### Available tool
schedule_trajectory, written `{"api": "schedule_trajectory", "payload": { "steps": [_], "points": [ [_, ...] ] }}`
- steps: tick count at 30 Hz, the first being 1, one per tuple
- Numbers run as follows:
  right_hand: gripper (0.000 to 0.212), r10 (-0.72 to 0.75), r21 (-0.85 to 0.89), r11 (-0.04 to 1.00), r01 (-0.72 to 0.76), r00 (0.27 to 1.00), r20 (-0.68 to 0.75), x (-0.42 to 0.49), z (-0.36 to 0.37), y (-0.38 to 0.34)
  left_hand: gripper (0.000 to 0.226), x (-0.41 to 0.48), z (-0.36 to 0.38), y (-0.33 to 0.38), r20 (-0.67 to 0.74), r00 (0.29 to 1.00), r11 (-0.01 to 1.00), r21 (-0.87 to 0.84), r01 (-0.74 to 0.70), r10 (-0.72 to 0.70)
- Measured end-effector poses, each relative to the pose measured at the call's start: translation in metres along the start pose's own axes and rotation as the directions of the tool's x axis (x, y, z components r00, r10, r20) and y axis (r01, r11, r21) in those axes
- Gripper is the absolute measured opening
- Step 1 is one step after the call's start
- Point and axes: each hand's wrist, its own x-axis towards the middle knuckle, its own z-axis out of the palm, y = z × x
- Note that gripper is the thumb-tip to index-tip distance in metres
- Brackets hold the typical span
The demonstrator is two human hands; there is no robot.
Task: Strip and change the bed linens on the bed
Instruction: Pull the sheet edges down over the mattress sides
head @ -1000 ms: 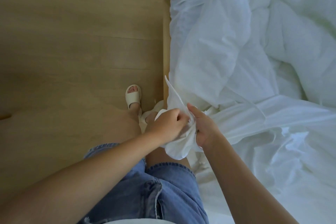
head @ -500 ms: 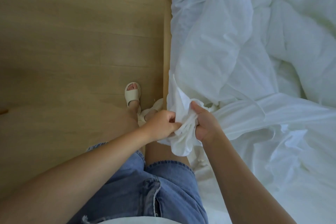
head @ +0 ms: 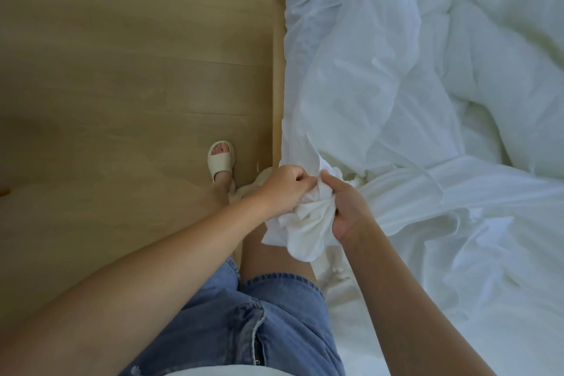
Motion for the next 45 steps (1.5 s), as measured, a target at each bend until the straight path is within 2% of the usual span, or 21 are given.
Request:
{"api": "schedule_trajectory", "payload": {
  "steps": [6,8,11,13,15,17,19,21,23,26,29,34,37,39,41,43,44,45],
  "points": [
    [0.038,-0.063,-0.034,0.998,0.059,0.99,-0.123,0.011,0.002,0.002,0.038,-0.025,-0.009,-0.02,-0.035,0.994,0.962,0.254,-0.095,0.108],
    [0.048,-0.008,-0.126,0.992,-0.003,0.996,-0.092,0.015,0.0,0.002,0.039,-0.033,-0.015,-0.019,-0.089,0.984,0.943,0.309,-0.12,0.154],
    [0.062,0.126,-0.311,0.945,-0.106,0.991,0.044,0.013,-0.001,0.001,0.037,-0.04,-0.021,-0.012,-0.141,0.967,0.895,0.424,-0.137,0.214],
    [0.058,0.19,-0.367,0.92,-0.137,0.975,0.113,0.011,-0.003,-0.002,0.034,-0.043,-0.018,-0.009,-0.133,0.95,0.816,0.554,-0.165,0.283],
    [0.049,0.253,-0.446,0.876,-0.185,0.963,0.097,0.01,-0.006,-0.005,0.036,-0.045,-0.01,-0.009,-0.086,0.942,0.742,0.641,-0.198,0.326],
    [0.05,0.274,-0.476,0.847,-0.235,0.962,0.013,0.01,-0.007,-0.006,0.039,-0.043,-0.003,-0.015,-0.031,0.963,0.741,0.646,-0.186,0.269],
    [0.04,0.218,-0.43,0.876,-0.219,0.975,-0.051,0.011,-0.006,-0.004,0.042,-0.04,-0.001,-0.026,0.026,0.989,0.794,0.593,-0.134,0.148],
    [0.034,0.188,-0.347,0.918,-0.194,0.981,-0.052,0.011,-0.002,-0.001,0.045,-0.039,-0.003,-0.038,0.091,0.995,0.84,0.538,-0.077,0.033],
    [0.036,0.205,-0.305,0.93,-0.206,0.978,-0.034,0.012,-0.001,0.001,0.047,-0.041,-0.005,-0.045,0.12,0.993,0.852,0.521,-0.05,-0.015],
    [0.033,0.226,-0.256,0.942,-0.219,0.974,-0.003,0.013,0.0,-0.002,0.041,-0.041,-0.007,-0.044,0.08,0.996,0.829,0.555,-0.072,0.033],
    [0.034,0.202,-0.224,0.955,-0.196,0.979,0.004,0.014,0.002,-0.004,0.037,-0.044,0.001,-0.037,0.077,0.984,0.76,0.627,-0.174,0.163],
    [0.048,0.224,-0.399,0.899,-0.183,0.973,0.06,0.008,0.003,-0.005,0.034,-0.048,0.01,-0.031,0.1,0.942,0.62,0.729,-0.289,0.321],
    [0.032,0.182,-0.448,0.88,-0.158,0.983,0.012,0.007,0.004,-0.004,0.037,-0.05,0.01,-0.03,0.09,0.924,0.532,0.795,-0.292,0.373],
    [0.022,0.137,-0.455,0.88,-0.137,0.99,-0.033,0.009,0.004,-0.003,0.044,-0.051,0.006,-0.03,0.067,0.923,0.514,0.814,-0.271,0.38],
    [0.017,0.089,-0.546,0.832,-0.098,0.995,-0.044,0.009,0.005,-0.002,0.046,-0.045,-0.007,-0.03,0.022,0.912,0.559,0.785,-0.269,0.409],
    [0.011,-0.016,-0.746,0.665,-0.044,0.997,-0.073,0.004,0.008,-0.001,0.034,-0.037,-0.023,-0.029,0.004,0.871,0.594,0.729,-0.339,0.492],
    [0.008,-0.072,-0.826,0.563,-0.028,0.994,-0.083,0.001,0.01,0.0,0.042,-0.031,-0.03,-0.026,0.04,0.858,0.563,0.739,-0.37,0.512],
    [0.009,-0.104,-0.87,0.492,-0.02,0.991,-0.082,-0.001,0.013,0.0,0.062,-0.023,-0.036,-0.023,0.112,0.851,0.498,0.769,-0.401,0.513]
  ]
}}
